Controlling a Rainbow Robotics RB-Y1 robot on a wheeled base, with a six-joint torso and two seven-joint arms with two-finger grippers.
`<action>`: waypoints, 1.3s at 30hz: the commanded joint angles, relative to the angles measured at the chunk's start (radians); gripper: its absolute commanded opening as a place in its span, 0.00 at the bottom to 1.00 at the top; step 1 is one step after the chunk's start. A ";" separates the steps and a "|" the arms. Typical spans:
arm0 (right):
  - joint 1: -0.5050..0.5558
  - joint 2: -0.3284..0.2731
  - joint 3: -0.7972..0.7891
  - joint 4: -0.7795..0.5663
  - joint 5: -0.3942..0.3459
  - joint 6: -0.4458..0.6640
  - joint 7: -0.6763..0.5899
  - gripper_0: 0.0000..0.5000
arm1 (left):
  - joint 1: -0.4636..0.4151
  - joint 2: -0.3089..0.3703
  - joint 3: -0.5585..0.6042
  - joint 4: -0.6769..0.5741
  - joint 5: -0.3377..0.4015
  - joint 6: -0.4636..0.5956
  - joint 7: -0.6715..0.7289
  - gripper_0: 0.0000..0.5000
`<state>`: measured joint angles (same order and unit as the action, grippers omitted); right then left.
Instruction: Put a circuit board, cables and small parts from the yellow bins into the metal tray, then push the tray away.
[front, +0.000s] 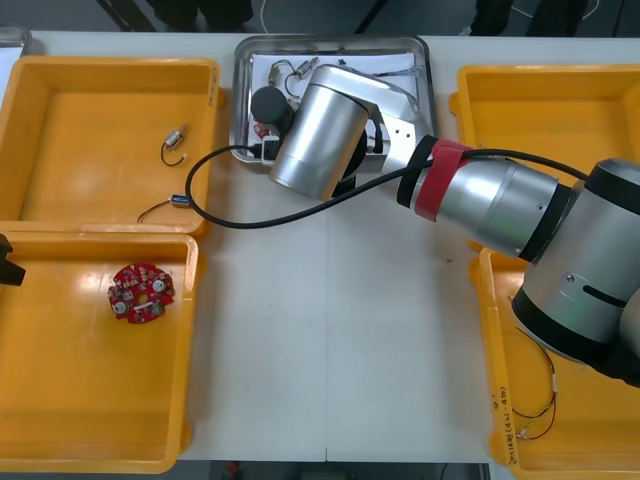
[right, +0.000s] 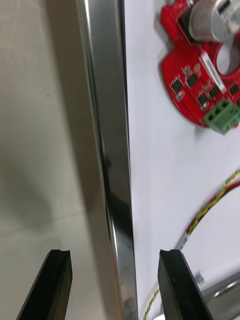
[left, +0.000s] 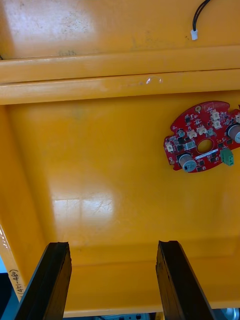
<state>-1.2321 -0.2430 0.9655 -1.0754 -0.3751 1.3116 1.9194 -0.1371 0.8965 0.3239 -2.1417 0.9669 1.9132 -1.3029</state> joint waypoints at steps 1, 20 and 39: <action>-0.032 0.017 -0.128 -0.135 -0.007 0.141 0.007 1.00 | 0.017 0.044 0.033 -0.029 0.007 0.007 0.054 1.00; 0.163 -0.022 -0.576 -0.564 0.045 0.608 -0.289 1.00 | 0.017 0.044 0.033 -0.029 0.007 0.007 0.054 1.00; 0.488 -0.257 -0.923 -0.934 -0.080 0.608 -0.484 1.00 | 0.017 0.044 0.033 -0.029 0.007 0.007 0.054 1.00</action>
<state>-0.8013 -0.4396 0.1407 -1.9517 -0.4189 1.9165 1.4591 -0.1369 0.8968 0.3248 -2.1429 0.9673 1.9134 -1.3029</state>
